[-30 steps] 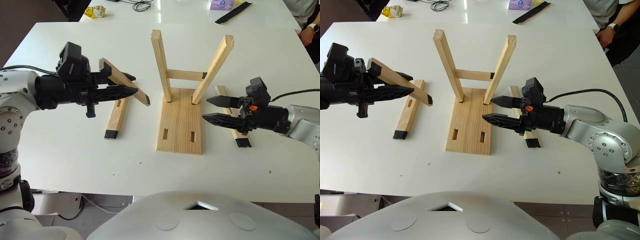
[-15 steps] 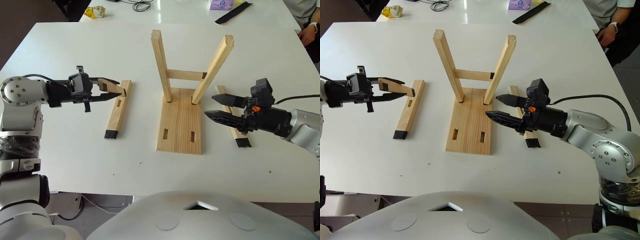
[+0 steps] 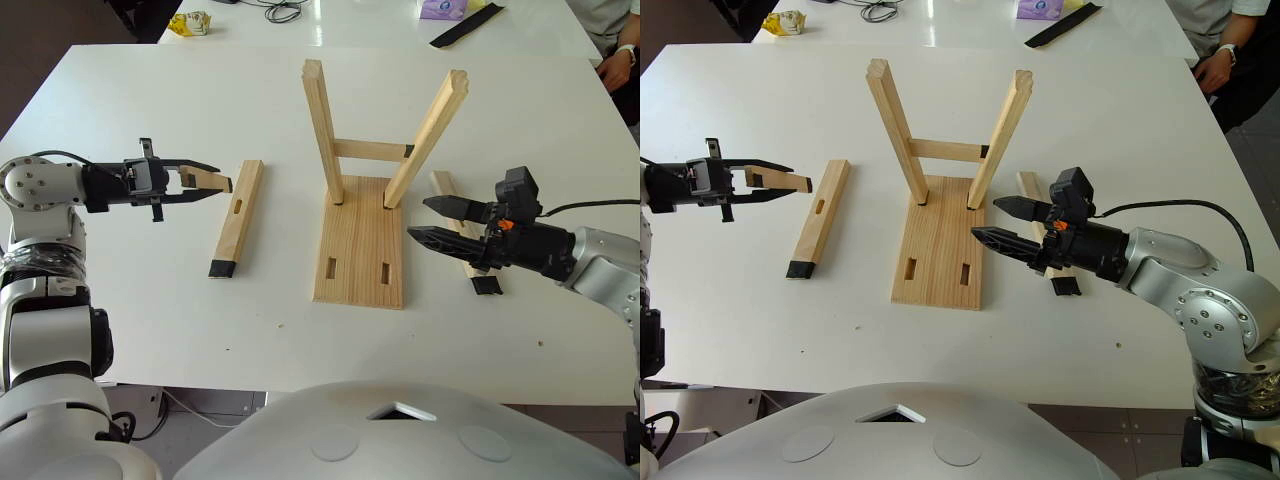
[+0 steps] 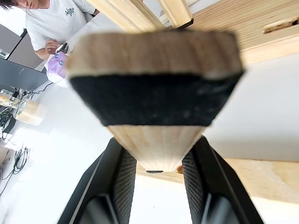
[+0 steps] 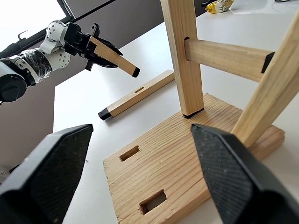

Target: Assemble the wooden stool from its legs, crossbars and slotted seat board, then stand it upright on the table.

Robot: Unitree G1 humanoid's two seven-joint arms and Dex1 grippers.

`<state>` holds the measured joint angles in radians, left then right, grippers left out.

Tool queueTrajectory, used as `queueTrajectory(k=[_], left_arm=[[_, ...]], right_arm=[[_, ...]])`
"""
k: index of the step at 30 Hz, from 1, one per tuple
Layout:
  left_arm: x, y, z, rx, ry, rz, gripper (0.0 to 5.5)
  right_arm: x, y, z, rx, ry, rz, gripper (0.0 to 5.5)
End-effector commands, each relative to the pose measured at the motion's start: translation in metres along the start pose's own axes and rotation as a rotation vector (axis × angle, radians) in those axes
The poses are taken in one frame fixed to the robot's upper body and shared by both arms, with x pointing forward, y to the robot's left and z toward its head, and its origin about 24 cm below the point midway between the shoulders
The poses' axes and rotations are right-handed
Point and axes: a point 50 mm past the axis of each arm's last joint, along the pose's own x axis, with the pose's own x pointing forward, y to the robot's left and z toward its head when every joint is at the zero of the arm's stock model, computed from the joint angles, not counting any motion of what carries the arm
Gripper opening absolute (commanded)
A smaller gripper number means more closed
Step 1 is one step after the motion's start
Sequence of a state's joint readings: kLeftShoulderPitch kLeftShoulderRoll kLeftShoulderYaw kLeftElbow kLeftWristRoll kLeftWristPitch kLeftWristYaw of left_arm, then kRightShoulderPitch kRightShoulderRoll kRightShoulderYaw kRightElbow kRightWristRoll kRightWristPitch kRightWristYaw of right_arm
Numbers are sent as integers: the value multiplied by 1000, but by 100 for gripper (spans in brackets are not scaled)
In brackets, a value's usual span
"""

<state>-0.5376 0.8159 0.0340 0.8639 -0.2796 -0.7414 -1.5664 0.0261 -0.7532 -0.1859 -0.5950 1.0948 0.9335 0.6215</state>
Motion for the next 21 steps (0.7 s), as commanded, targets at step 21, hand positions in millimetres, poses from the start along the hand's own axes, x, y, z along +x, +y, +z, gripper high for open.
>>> queueTrajectory(k=[21], left_arm=[[4,-51,-18,-112,-24,8,131]], right_arm=[[-2,-5,9,-17,49,26,386]])
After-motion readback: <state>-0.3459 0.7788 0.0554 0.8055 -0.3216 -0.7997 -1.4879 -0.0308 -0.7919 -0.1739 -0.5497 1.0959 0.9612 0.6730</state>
